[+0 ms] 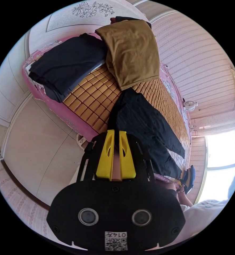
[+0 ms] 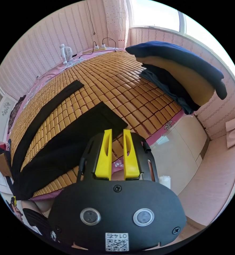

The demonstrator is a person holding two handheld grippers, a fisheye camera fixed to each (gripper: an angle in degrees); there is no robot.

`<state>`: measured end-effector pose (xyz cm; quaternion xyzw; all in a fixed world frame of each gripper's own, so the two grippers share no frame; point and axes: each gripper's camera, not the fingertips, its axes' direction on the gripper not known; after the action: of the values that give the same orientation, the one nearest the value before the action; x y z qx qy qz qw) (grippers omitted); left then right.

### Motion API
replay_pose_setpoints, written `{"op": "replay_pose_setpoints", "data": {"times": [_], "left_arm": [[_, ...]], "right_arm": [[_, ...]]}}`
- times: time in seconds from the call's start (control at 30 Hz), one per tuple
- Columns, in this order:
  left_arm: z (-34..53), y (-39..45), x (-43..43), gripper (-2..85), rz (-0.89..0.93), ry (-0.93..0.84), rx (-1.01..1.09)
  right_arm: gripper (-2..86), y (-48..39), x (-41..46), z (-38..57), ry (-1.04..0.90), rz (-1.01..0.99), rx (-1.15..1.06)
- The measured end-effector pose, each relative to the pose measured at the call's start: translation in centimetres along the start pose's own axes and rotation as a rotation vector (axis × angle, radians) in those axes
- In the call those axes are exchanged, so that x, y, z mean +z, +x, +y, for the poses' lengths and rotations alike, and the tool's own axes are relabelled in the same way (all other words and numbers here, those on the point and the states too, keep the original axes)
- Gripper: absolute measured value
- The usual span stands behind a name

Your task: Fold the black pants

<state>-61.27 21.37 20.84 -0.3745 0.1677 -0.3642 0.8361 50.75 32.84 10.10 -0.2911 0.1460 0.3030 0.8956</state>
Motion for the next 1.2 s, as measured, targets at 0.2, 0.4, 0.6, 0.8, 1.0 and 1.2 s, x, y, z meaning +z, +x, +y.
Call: {"op": "replay_pose_setpoints", "data": {"times": [0.2, 0.4, 0.6, 0.8, 1.0, 1.2], "left_arm": [[1.3, -0.5, -1.7, 0.3, 0.032, 0.028, 0.0], [1.3, 1.2, -4.0, -0.3, 0.109, 0.109, 0.133], [-4.0, 4.6, -4.1, 0.1, 0.178, 0.181, 0.235], [-9.7, 5.1, 1.2, 5.9, 0.236, 0.34, -0.022], [-9.2, 6.9, 5.4, 5.2, 0.11, 0.273, 0.054], [-7.2, 8.9, 14.7, 2.1, -0.118, -0.064, 0.145]], "right_arm": [[0.7, 0.6, -2.4, -0.1, 0.001, -0.024, -0.051], [0.6, -0.1, -5.8, -3.3, 0.089, -0.034, -0.146], [1.6, -5.4, -5.4, -12.6, 0.088, -0.032, -0.291], [10.0, -8.8, 0.3, -21.1, -0.038, -0.276, 0.056], [10.0, -10.7, 4.5, -20.1, -0.122, -0.03, -0.039], [3.6, -10.9, 5.3, -19.0, -0.109, -0.021, -0.077]]}}
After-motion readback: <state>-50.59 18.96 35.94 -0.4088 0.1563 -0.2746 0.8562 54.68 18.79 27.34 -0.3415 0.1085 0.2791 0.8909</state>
